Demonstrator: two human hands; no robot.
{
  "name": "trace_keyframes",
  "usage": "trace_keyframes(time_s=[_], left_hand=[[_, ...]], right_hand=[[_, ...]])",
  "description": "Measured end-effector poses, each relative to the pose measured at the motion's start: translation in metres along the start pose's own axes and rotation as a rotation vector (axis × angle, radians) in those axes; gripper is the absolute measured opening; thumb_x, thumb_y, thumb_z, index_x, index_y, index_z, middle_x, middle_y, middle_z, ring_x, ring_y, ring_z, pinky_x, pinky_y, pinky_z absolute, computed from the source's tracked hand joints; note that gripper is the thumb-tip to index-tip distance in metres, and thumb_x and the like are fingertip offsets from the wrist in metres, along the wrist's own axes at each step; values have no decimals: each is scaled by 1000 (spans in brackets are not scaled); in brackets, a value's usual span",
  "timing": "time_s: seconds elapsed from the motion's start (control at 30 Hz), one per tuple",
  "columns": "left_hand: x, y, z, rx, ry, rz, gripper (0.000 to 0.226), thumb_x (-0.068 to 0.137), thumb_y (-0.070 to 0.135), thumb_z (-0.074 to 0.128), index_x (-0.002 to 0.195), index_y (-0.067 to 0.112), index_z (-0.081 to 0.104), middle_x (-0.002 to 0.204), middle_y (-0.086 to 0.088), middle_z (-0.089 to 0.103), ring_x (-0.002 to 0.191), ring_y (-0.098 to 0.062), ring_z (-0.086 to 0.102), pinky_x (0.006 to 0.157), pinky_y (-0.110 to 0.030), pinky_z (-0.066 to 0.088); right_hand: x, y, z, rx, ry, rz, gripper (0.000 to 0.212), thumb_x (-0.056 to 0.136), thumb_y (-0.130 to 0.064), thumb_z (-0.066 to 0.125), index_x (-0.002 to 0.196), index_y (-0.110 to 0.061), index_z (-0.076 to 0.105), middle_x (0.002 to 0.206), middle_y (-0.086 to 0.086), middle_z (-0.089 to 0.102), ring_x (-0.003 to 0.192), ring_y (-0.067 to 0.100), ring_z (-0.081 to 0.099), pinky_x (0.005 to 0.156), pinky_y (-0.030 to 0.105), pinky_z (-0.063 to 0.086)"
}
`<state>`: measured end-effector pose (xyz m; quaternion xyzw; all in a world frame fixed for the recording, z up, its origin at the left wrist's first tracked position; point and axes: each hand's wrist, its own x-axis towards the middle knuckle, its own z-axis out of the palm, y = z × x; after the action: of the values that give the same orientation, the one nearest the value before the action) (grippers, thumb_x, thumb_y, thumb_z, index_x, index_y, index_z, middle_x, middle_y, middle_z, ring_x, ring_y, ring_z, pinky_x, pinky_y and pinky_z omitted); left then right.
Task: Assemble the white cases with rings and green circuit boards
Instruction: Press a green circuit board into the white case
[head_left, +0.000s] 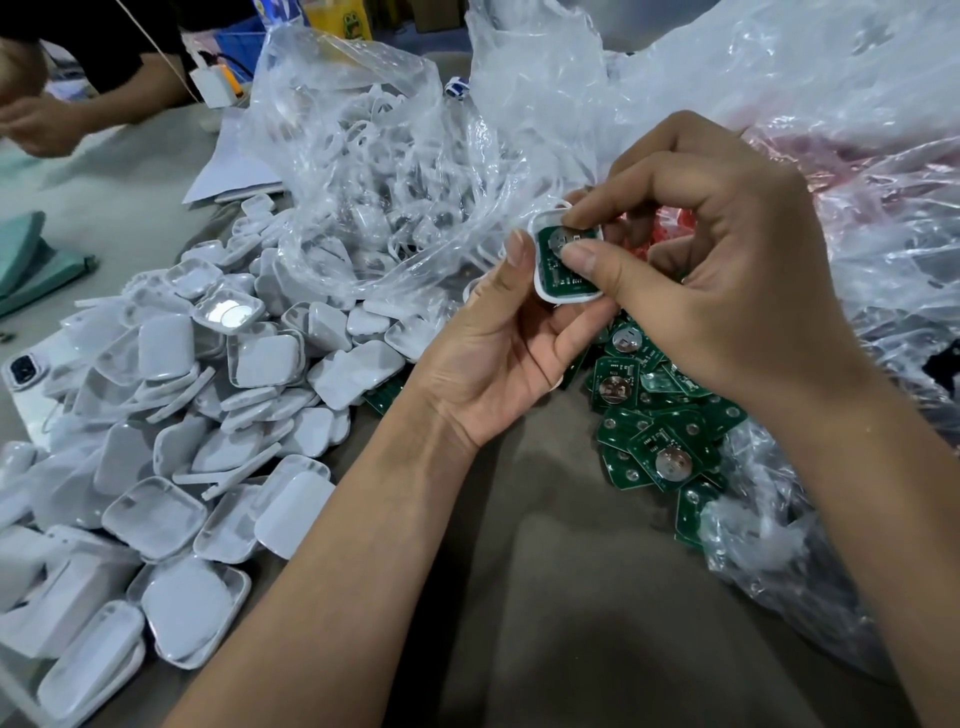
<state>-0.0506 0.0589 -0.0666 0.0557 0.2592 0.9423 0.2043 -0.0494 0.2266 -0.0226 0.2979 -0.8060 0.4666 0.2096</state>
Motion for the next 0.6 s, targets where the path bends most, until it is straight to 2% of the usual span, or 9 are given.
trace_keyframes(time_s=[0.1,0.23,0.3,0.47,0.6], left_hand=[[-1,0,1,-11,-21,9,52,64,17,90,108,-5,71,108,-21,75,97,-28,76,77,-35,63],[-2,1,0,-49,-57,22,51,66,12,89,110,-6,69,106,-23,75,97,-30,76,79,-37,63],[-1,0,-1,-44,-75,33,49,66,12,89,110,-2,72,107,-21,75,98,-30,75,83,-38,63],[0,1,0,-10,-57,48,47,62,14,93,105,2,77,108,-18,76,97,-28,76,83,-35,62],[-1,0,0,-42,-17,59,62,59,8,94,112,-7,68,107,-24,74,96,-34,75,80,-39,63]], right_hand=[[-1,-2,-1,-18,16,-18,15,91,-23,79,101,-12,77,101,1,62,78,17,61,52,24,47],[-2,-4,2,-12,35,-50,18,89,-24,80,100,-12,74,100,0,62,78,20,60,47,39,46],[-2,-4,2,-3,47,-66,21,88,-24,81,99,-10,70,98,-2,61,77,21,59,46,41,45],[-2,-4,3,-16,78,-88,24,87,-24,83,97,-10,66,97,-4,58,74,21,57,48,37,45],[-1,-3,3,-31,89,-70,24,87,-26,83,96,-11,67,97,-4,59,72,17,57,47,35,46]])
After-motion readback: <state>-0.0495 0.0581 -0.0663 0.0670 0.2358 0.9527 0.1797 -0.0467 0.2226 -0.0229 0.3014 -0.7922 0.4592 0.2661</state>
